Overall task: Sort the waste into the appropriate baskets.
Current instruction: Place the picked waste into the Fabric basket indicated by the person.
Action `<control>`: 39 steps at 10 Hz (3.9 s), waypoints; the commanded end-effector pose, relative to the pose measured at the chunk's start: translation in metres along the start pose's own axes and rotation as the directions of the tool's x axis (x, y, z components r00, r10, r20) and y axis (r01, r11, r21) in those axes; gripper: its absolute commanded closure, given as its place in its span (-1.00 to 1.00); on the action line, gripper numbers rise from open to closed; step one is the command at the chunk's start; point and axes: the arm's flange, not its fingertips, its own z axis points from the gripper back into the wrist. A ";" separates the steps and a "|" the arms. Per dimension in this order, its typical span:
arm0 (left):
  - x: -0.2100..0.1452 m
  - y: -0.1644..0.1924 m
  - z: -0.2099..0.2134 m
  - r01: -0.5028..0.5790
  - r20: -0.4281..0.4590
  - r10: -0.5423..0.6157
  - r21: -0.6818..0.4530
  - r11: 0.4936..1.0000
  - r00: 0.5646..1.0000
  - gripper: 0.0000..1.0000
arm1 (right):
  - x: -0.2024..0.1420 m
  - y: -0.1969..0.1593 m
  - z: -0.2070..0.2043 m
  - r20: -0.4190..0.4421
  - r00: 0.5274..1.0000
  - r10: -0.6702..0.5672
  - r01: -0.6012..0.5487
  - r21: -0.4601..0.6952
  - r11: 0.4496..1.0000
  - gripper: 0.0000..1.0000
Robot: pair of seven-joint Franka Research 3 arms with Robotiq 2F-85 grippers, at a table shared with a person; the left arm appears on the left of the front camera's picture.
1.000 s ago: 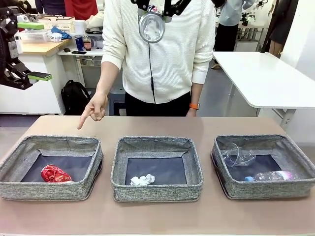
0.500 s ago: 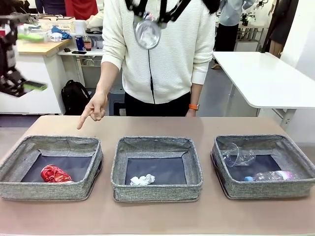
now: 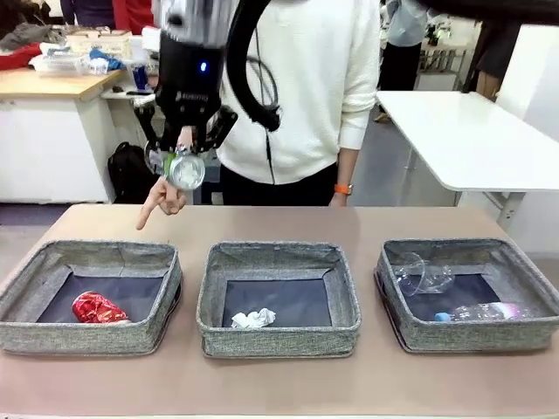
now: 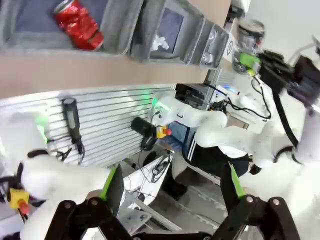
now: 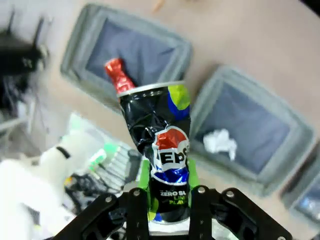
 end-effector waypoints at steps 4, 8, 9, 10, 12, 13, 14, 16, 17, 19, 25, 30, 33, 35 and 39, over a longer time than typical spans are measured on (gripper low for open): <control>-0.008 0.007 0.010 -0.013 0.009 0.013 -0.020 1.000 1.000 -1.00 | 0.023 0.022 -0.064 -0.049 0.983 0.177 -0.174 0.049 0.983 0.37; -0.008 0.007 0.010 -0.013 0.009 0.013 -0.020 1.000 1.000 -1.00 | 0.024 0.060 -0.094 -0.133 0.897 0.421 -0.421 0.026 0.907 0.37; -0.008 0.007 0.010 -0.013 0.009 0.013 -0.020 1.000 1.000 -1.00 | 0.030 0.067 -0.110 -0.092 0.902 0.421 -0.423 0.002 0.906 0.37; -0.008 0.007 0.010 -0.013 0.009 0.013 -0.020 1.000 1.000 -1.00 | 0.036 0.072 -0.126 -0.059 0.884 0.463 -0.463 0.014 0.886 0.37; -0.008 0.007 0.010 -0.013 0.009 0.013 -0.020 1.000 1.000 -1.00 | 0.046 0.077 -0.147 0.005 0.850 0.526 -0.526 0.027 0.850 0.37; -0.008 0.007 0.010 -0.013 0.009 0.013 -0.020 1.000 1.000 -1.00 | 0.049 0.080 -0.152 0.024 0.831 0.556 -0.556 -0.008 0.831 0.37; -0.008 0.007 0.010 -0.013 0.009 0.013 -0.020 1.000 1.000 -1.00 | 0.049 0.082 -0.155 0.011 0.824 0.566 -0.563 -0.079 0.822 0.37; -0.008 0.007 0.010 -0.013 0.009 0.013 -0.020 1.000 1.000 -1.00 | 0.047 0.082 -0.154 0.032 0.816 0.577 -0.575 -0.066 0.816 0.37; -0.008 0.007 0.010 -0.013 0.009 0.013 -0.020 1.000 1.000 -1.00 | 0.047 0.082 -0.154 0.032 0.813 0.582 -0.579 -0.063 0.813 0.37; -0.008 0.007 0.010 -0.013 0.009 0.013 -0.020 1.000 1.000 -1.00 | 0.045 0.081 -0.153 0.034 0.817 0.575 -0.573 -0.055 0.818 -0.83; -0.008 0.007 0.010 -0.013 0.009 0.013 -0.020 1.000 1.000 -1.00 | 0.041 0.074 -0.149 0.034 0.823 0.567 -0.565 -0.047 0.823 -1.00; -0.008 0.007 0.010 -0.013 0.009 0.013 -0.020 1.000 1.000 -1.00 | -0.033 0.021 -0.053 0.063 0.932 0.356 -0.354 -0.042 0.934 -1.00; -0.008 0.007 0.010 -0.013 0.009 0.013 -0.020 1.000 1.000 -1.00 | -0.141 -0.061 0.009 0.163 0.986 0.030 -0.034 0.019 0.999 -1.00; -0.008 0.007 0.010 -0.013 0.009 0.013 -0.020 1.000 1.000 -1.00 | -0.172 -0.091 0.020 0.180 0.962 -0.204 0.190 0.093 0.977 -1.00; -0.006 0.006 0.010 -0.016 0.011 0.017 -0.021 1.000 1.000 -1.00 | -0.165 -0.081 0.023 0.065 0.982 -0.176 0.174 0.030 0.984 -1.00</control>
